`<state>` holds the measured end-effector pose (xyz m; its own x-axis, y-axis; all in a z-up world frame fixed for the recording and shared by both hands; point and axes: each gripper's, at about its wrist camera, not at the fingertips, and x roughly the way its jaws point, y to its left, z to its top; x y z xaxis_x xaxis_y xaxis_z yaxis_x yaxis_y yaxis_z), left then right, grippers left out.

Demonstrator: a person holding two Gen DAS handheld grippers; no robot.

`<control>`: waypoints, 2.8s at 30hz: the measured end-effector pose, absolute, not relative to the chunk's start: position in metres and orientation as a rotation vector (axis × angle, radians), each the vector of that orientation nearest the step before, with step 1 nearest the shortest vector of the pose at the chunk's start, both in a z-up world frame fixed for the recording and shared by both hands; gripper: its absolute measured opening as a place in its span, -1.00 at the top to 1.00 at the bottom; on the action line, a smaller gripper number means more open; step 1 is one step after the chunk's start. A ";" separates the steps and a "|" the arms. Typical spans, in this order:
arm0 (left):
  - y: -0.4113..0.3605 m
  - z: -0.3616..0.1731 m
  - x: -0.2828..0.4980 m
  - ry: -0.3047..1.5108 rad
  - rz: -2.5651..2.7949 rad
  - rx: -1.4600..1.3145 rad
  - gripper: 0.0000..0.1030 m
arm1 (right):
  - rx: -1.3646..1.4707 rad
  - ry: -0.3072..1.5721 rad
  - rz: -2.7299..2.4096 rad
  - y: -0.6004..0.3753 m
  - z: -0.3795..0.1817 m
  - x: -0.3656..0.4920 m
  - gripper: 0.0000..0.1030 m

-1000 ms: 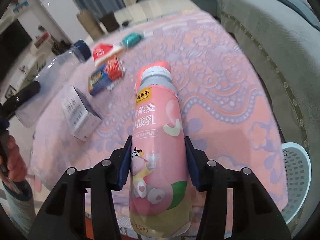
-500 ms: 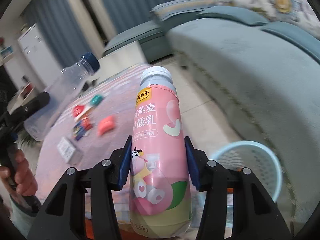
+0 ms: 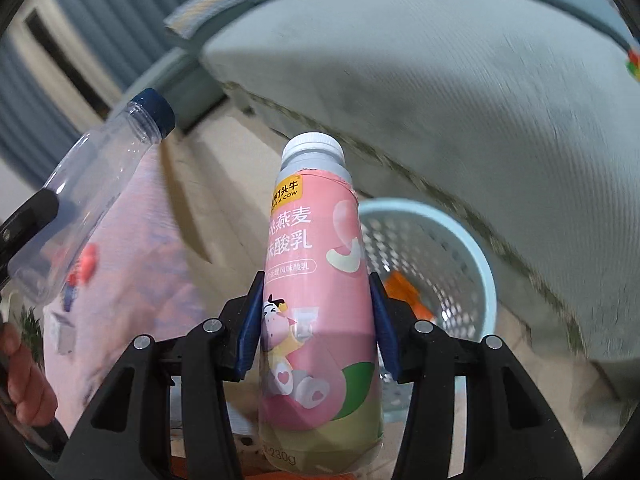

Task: Collect trash
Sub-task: 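Carry both bottles to the blue basket and release them, then grasp the white milk carton with the left tool and lift it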

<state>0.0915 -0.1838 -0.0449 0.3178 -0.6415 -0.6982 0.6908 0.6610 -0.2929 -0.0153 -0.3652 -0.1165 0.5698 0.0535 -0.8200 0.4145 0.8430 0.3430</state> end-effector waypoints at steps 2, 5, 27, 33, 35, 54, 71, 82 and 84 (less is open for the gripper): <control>-0.199 -0.063 0.091 0.939 -0.888 0.085 -0.03 | 0.581 0.990 -0.243 -0.373 -0.134 -0.015 0.11; -0.215 -0.089 0.088 1.002 -0.892 0.127 -0.03 | 0.611 1.063 -0.277 -0.382 -0.162 -0.013 0.11; -0.158 -0.052 0.082 0.923 -0.811 0.027 -0.35 | 0.521 0.964 -0.178 -0.355 -0.124 -0.014 0.09; -0.092 -0.029 0.069 0.840 -0.646 -0.037 -0.46 | 0.419 0.827 -0.063 -0.306 -0.076 -0.009 0.09; -0.058 -0.023 0.066 0.812 -0.553 -0.071 -0.51 | 0.389 0.791 -0.026 -0.290 -0.065 -0.008 0.09; 0.187 -0.086 0.092 0.990 0.058 -0.526 -0.60 | 0.101 0.874 0.276 -0.111 -0.056 0.083 0.34; 0.154 -0.112 0.151 1.047 0.114 -0.210 -0.62 | 0.113 1.053 0.417 -0.050 -0.091 0.157 0.32; 0.193 -0.108 0.110 1.062 -0.013 -0.175 -0.33 | 0.147 1.087 0.373 -0.020 -0.105 0.203 -0.23; 0.196 -0.109 0.105 1.060 -0.020 -0.175 -0.33 | 0.146 1.088 0.351 -0.016 -0.105 0.211 -0.24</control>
